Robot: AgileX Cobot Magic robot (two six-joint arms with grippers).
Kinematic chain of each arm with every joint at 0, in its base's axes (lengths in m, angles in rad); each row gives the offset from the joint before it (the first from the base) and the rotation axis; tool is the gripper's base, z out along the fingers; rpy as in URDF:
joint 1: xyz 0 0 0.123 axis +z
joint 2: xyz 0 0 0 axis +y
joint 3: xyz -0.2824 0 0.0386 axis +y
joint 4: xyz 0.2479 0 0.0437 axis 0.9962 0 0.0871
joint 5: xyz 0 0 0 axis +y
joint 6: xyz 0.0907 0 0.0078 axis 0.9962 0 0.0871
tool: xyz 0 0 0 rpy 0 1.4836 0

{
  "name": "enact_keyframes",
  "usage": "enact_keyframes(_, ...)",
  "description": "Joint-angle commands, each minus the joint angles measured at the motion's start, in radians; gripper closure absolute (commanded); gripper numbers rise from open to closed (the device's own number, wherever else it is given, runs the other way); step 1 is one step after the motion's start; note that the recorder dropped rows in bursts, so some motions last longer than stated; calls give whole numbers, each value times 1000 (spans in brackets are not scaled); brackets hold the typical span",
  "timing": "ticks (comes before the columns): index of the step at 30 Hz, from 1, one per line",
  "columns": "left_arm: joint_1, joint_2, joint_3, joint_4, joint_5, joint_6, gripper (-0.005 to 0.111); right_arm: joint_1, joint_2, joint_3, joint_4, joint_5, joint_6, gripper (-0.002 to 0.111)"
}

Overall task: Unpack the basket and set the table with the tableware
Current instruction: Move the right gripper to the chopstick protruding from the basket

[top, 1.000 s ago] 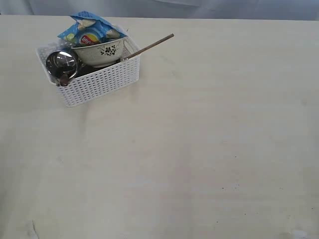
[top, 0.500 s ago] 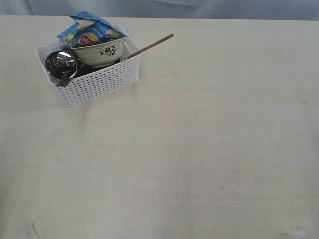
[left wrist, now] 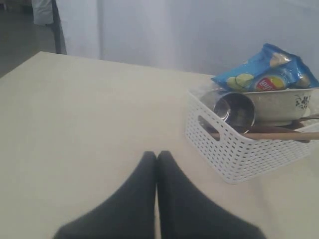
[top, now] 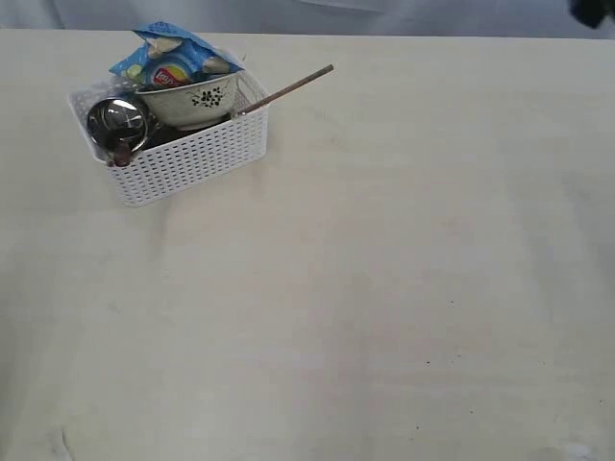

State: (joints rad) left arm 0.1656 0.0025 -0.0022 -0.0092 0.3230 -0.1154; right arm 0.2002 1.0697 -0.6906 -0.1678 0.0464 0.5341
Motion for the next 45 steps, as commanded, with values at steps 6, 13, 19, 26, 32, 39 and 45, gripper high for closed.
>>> enact_keyframes(6, -3, -2, 2, 1, -4, 2, 107, 166, 355, -328, 11, 267, -119, 41)
enact_keyframes(13, -3, -2, 2, 1, -4, 2, 107, 177, 476, -331, 228, 148, -233, 41)
enact_keyframes(19, -3, -2, 2, 1, -4, 2, 107, 177, 534, -331, 728, 237, -788, 41)
enact_keyframes(26, -3, -2, 2, 1, -4, 2, 107, 174, 580, -331, 1203, 192, -1167, 41)
enact_keyframes(32, -3, -2, 2, 1, -4, 2, 107, 258, 664, -331, 1477, 18, -1330, 41)
enact_keyframes(39, -3, -2, 2, 1, -4, 2, 107, 400, 685, -356, 1490, -218, -1183, 41)
enact_keyframes(45, -3, -2, 2, 1, -4, 2, 107, 445, 712, -414, 1487, -221, -1163, 41)
